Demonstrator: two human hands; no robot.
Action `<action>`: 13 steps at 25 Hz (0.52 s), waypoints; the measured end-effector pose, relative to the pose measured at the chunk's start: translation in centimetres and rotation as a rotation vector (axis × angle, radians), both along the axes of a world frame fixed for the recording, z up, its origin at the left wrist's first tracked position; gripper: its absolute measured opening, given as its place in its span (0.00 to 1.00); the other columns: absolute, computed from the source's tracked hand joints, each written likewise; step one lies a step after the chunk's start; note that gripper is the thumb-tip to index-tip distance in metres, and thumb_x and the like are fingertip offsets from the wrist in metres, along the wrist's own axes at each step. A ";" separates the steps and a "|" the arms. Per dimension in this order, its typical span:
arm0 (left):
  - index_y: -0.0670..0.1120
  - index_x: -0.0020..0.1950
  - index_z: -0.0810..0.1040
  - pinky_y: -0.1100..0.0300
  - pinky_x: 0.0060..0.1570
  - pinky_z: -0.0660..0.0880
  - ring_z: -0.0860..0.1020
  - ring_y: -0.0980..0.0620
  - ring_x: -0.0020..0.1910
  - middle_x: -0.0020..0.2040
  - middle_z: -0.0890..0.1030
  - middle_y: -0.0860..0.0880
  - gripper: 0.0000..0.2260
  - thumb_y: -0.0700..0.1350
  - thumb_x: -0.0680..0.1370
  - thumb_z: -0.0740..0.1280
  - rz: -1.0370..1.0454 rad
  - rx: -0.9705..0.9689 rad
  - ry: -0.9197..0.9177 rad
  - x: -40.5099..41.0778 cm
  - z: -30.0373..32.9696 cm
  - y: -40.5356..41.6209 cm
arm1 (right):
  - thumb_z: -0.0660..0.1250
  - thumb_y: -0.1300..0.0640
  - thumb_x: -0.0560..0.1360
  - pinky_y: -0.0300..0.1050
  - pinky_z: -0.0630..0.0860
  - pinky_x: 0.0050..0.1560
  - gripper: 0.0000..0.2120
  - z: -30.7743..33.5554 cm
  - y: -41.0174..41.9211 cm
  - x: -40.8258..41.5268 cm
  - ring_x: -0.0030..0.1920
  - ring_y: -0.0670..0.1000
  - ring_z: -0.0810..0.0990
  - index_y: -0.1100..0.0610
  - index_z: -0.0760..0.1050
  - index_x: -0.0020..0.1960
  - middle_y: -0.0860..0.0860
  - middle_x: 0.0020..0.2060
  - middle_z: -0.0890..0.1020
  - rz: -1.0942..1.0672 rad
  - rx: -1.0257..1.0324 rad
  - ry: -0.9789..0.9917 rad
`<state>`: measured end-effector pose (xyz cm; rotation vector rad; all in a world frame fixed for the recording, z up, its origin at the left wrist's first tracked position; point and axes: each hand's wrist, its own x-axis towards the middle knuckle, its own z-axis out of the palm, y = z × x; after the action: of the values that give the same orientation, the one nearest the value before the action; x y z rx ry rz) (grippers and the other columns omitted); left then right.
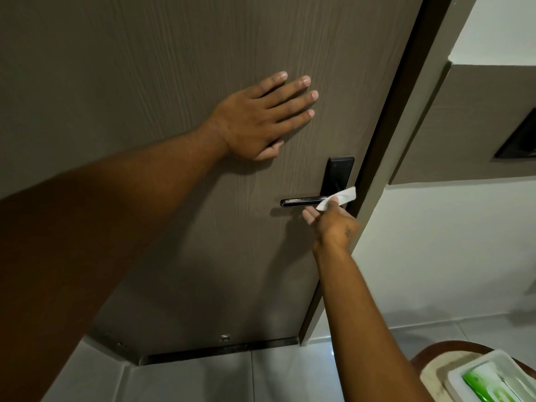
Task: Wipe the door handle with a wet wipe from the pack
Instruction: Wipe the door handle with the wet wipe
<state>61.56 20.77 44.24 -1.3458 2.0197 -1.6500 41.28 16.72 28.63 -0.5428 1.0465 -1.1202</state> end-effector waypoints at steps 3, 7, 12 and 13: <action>0.42 0.82 0.60 0.40 0.78 0.56 0.57 0.36 0.81 0.81 0.60 0.37 0.31 0.57 0.81 0.54 -0.007 0.005 0.012 0.0 0.1 0.0 | 0.67 0.56 0.80 0.51 0.84 0.45 0.06 -0.2 1.7 1.4 0.38 0.53 0.87 0.58 0.77 0.53 0.56 0.45 0.83 0.085 0.065 -0.098; 0.42 0.82 0.59 0.39 0.78 0.56 0.58 0.36 0.81 0.81 0.60 0.37 0.32 0.57 0.81 0.54 -0.005 0.012 0.011 0.0 0.1 -0.1 | 0.70 0.53 0.77 0.50 0.84 0.47 0.05 -1.9 2.5 1.9 0.44 0.52 0.87 0.54 0.81 0.49 0.55 0.47 0.87 0.185 0.056 -0.215; 0.42 0.82 0.59 0.39 0.78 0.56 0.57 0.36 0.81 0.81 0.59 0.37 0.32 0.58 0.82 0.52 -0.005 -0.006 -0.004 0.4 -0.1 -0.3 | 0.74 0.51 0.72 0.47 0.82 0.46 0.15 -3.5 3.2 3.2 0.46 0.50 0.85 0.56 0.82 0.57 0.55 0.47 0.87 0.397 0.048 -0.466; 0.42 0.82 0.59 0.39 0.78 0.56 0.57 0.36 0.81 0.81 0.59 0.37 0.32 0.58 0.82 0.52 -0.005 -0.006 -0.002 0.4 -0.2 -0.3 | 0.75 0.51 0.72 0.47 0.82 0.45 0.15 -3.7 3.5 3.6 0.45 0.50 0.85 0.56 0.82 0.56 0.54 0.47 0.86 0.435 0.043 -0.474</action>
<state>62.00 20.45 44.05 -1.3417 2.0207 -1.6602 44.88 20.17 24.96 -0.4159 0.5057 -0.7818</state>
